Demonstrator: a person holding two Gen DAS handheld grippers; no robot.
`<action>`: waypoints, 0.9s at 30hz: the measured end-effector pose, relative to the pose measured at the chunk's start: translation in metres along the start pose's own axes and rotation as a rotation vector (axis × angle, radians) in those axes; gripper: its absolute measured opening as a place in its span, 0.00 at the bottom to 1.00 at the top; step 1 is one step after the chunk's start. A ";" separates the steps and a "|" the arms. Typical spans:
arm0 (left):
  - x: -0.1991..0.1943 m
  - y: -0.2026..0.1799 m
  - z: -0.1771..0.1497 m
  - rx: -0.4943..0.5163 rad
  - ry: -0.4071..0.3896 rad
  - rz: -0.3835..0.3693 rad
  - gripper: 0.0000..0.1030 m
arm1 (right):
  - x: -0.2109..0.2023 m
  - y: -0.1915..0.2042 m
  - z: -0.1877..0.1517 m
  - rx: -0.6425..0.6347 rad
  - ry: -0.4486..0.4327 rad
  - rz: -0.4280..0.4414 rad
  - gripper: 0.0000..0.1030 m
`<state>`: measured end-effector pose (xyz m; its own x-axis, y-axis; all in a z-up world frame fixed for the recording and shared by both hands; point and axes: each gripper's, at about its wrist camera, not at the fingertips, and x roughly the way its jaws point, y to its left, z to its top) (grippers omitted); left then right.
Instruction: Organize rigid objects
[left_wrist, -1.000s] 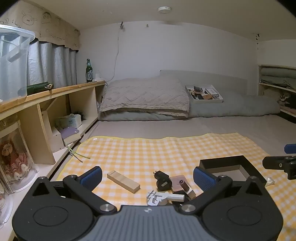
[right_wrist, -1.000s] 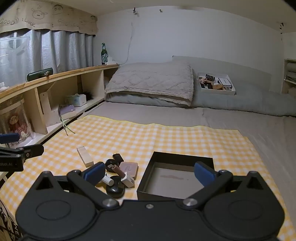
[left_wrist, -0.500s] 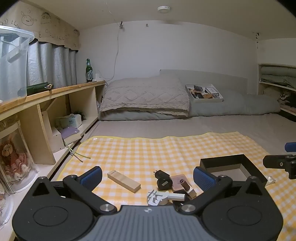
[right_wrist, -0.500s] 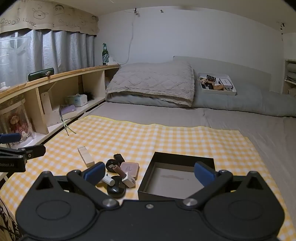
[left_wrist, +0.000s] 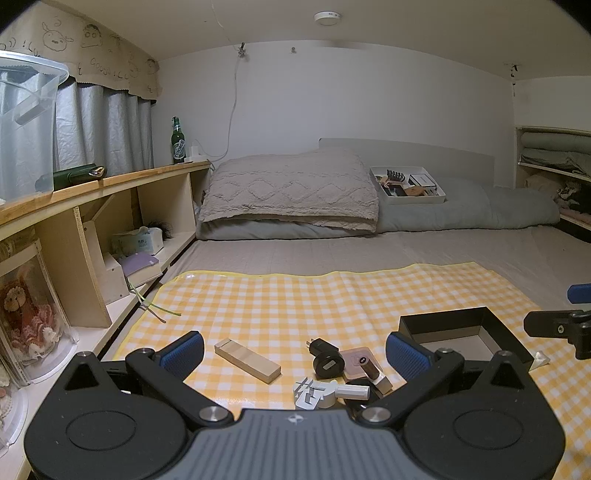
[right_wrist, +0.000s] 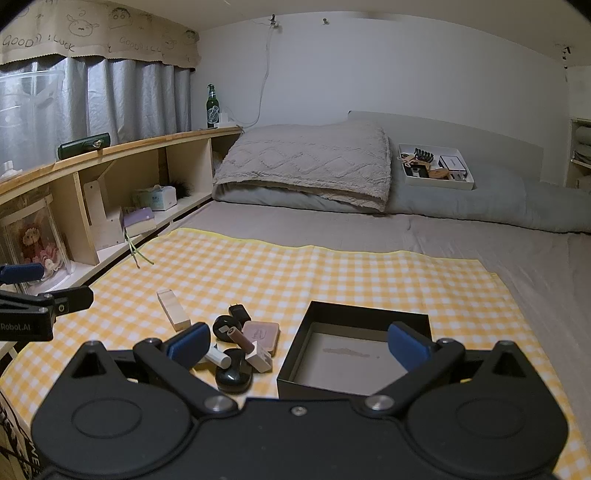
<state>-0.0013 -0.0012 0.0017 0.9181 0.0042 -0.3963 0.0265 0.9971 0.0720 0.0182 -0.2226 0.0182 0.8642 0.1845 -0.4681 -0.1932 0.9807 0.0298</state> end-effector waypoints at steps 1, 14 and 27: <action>0.000 0.000 0.000 0.000 0.000 0.000 1.00 | 0.000 0.000 0.000 -0.001 0.001 0.000 1.00; 0.000 0.000 0.000 0.002 0.000 0.000 1.00 | 0.000 0.003 0.000 -0.004 0.002 -0.002 1.00; -0.001 0.000 0.000 0.002 -0.001 0.000 1.00 | 0.001 0.004 -0.001 -0.006 0.002 -0.003 1.00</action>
<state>-0.0017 -0.0015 0.0019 0.9183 0.0043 -0.3957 0.0272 0.9969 0.0739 0.0175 -0.2187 0.0174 0.8638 0.1817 -0.4700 -0.1938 0.9808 0.0229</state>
